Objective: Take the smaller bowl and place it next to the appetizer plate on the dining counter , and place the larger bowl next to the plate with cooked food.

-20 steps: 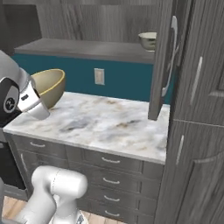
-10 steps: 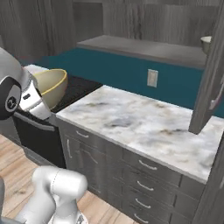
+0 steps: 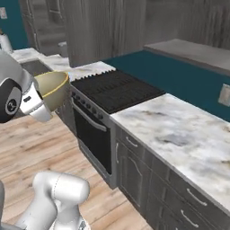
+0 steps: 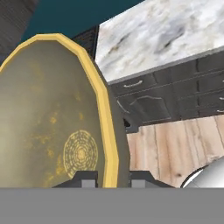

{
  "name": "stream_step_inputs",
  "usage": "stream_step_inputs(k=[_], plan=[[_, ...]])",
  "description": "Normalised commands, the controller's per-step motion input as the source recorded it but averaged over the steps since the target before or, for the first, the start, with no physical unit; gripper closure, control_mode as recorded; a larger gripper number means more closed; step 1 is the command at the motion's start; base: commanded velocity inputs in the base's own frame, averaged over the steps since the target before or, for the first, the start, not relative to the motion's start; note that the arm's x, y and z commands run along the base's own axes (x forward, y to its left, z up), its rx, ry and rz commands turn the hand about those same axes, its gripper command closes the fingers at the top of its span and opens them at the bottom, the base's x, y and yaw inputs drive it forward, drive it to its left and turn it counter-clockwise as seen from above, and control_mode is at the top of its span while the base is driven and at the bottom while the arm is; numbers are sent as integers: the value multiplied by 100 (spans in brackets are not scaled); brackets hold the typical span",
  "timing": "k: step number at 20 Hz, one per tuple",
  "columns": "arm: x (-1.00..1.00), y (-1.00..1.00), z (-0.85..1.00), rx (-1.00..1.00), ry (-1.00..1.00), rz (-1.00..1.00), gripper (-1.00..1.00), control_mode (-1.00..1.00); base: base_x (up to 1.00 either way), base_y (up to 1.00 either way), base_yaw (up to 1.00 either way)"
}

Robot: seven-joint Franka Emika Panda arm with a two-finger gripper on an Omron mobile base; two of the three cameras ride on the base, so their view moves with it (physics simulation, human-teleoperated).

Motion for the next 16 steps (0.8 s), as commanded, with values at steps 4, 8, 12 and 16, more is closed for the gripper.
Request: stream_step_inputs(k=[4,8,12,16], plan=[[0,0,0,0,0,0,100,100,-2,38,57],[0,0,0,0,0,0,100,100,1,42,52],[0,0,0,0,0,0,100,100,26,52,45],[0,0,0,0,0,0,100,100,90,74,40]])
